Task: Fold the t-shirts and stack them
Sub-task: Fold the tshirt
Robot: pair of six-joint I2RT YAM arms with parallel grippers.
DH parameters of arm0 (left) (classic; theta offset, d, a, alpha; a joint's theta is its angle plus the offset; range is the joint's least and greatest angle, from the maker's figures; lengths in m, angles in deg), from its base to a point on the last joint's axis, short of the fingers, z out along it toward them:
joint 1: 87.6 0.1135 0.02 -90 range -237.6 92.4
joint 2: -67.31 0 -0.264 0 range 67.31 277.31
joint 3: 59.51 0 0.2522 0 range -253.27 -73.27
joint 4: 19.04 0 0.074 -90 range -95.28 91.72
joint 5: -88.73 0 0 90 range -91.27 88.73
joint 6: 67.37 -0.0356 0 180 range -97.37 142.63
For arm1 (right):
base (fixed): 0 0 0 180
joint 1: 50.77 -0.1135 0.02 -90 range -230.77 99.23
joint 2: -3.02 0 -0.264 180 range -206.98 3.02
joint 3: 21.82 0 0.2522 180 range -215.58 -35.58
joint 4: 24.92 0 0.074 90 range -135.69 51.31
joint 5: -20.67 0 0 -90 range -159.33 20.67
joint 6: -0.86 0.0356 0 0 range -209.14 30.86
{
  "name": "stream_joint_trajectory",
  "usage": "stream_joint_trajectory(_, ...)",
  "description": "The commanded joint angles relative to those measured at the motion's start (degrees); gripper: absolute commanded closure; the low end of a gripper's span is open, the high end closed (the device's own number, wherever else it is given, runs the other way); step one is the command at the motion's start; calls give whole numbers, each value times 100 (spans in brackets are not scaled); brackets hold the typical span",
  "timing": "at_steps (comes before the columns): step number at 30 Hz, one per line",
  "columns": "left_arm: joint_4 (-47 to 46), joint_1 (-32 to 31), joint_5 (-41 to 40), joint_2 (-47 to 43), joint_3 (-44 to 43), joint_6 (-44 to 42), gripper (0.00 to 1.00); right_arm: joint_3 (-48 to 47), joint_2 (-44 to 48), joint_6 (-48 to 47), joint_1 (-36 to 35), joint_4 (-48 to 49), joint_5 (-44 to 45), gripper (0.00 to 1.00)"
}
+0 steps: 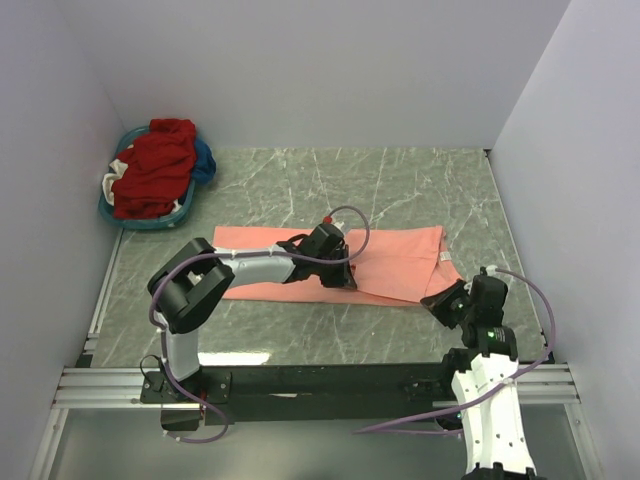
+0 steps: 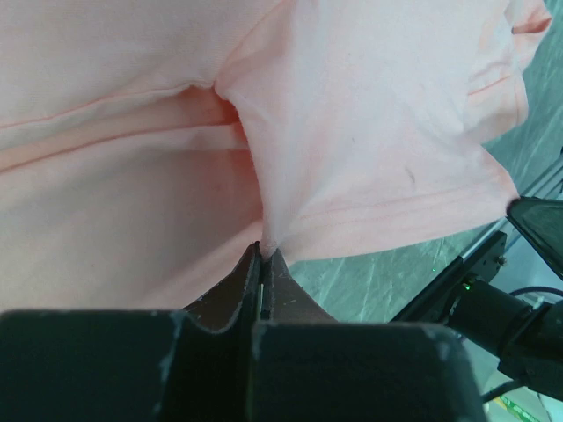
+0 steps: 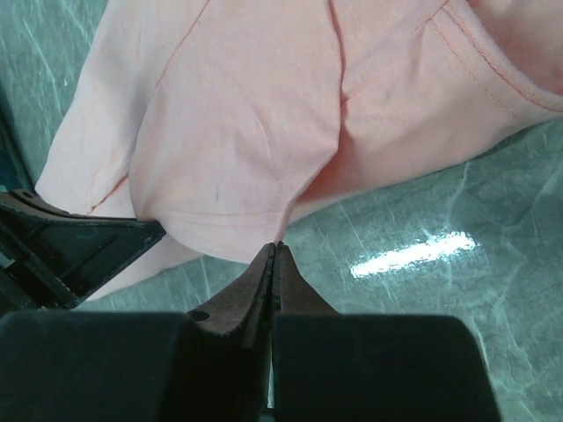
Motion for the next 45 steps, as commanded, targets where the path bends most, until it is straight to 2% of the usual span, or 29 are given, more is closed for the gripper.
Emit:
stream_joint_trajectory(1,-187,20,332,-195,-92,47,98,-280,-183,-74,-29,170,70,100)
stream_joint_trajectory(6,-160,47,517,51,-434,91,94,-491,-622,-65,-29,477,202,100)
stream_joint_trajectory(10,-143,152,693,235,-680,179,86,-728,-1035,32,-29,864,281,100)
stream_joint_trajectory(21,-54,539,1009,701,-1287,328,76,-1467,-3056,216,-29,2050,650,100)
stream_joint_trajectory(27,-63,802,1001,597,-1147,206,56,-1792,-4137,103,-29,2516,685,100)
stream_joint_trajectory(30,6,908,817,342,-972,48,52,-2038,-4612,-64,-29,2544,677,87)
stream_joint_trajectory(31,42,926,747,176,-945,-5,52,-2186,-4778,-117,-29,2517,685,74)
stream_joint_trajectory(34,358,935,255,-141,-848,-260,45,-2389,-4815,-249,-29,2342,834,49)
stream_joint_trajectory(38,569,935,-361,-484,-690,-462,45,-2320,-4298,-224,-195,2236,1097,44)
stream_joint_trajectory(41,561,943,-642,-643,-488,-489,48,-2258,-3972,-101,-906,2122,1729,45)
stream_joint_trajectory(42,561,935,-712,-660,-453,-480,50,-2250,-3945,-57,-1360,2104,1914,47)
stream_joint_trajectory(45,569,935,-818,-713,-373,-489,55,-2267,-4085,102,-1951,2218,2117,52)
